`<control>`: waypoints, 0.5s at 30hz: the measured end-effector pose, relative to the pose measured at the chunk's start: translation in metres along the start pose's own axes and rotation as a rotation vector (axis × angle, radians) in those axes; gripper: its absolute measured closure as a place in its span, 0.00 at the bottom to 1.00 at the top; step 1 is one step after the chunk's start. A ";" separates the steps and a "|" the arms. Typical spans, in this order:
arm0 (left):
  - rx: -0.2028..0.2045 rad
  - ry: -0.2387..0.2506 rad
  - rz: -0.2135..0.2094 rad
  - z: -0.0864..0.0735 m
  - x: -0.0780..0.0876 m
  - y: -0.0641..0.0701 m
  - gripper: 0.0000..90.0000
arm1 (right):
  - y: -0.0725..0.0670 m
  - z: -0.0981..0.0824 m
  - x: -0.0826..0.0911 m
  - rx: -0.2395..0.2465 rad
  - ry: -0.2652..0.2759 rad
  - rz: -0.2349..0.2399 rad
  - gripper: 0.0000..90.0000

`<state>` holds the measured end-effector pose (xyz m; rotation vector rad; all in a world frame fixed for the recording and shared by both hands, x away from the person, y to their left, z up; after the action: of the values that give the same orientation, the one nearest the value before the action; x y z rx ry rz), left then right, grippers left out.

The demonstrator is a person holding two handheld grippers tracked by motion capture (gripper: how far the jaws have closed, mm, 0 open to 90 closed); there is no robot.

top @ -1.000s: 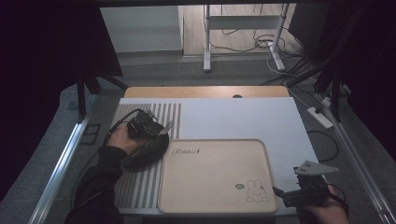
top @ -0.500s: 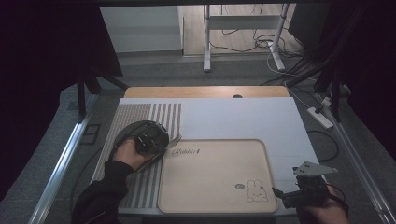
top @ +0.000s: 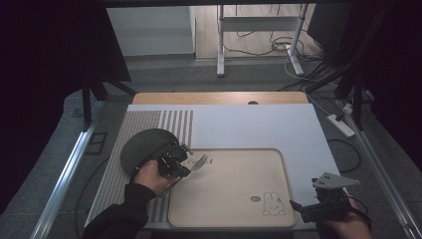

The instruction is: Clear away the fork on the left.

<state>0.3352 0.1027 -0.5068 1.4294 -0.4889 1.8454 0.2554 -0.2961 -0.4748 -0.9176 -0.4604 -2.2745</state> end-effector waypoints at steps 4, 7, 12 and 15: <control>0.005 0.001 -0.013 0.007 -0.004 0.011 0.97 | 0.000 0.000 0.000 0.000 -0.002 0.001 0.00; 0.015 0.005 -0.022 0.013 -0.008 0.018 0.97 | 0.000 0.000 0.000 0.001 -0.004 0.001 0.00; 0.003 0.001 -0.030 0.021 -0.019 0.027 0.97 | 0.000 0.000 -0.001 0.002 -0.006 0.001 0.00; -0.005 -0.017 -0.032 0.025 -0.029 0.030 0.96 | 0.000 0.000 -0.001 0.003 -0.006 0.002 0.00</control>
<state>0.3319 0.0568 -0.5221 1.4427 -0.4762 1.8068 0.2556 -0.2957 -0.4753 -0.9232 -0.4648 -2.2692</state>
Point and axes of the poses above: each handheld gripper's, and its own axes: x roughly backward along the jaws, z roughly out of its top, y roughly to its right, the point moved 4 cm from there along -x, roughly forward along the jaws, and after that the axes turned 1 degree about x, right-handed, at the moved point
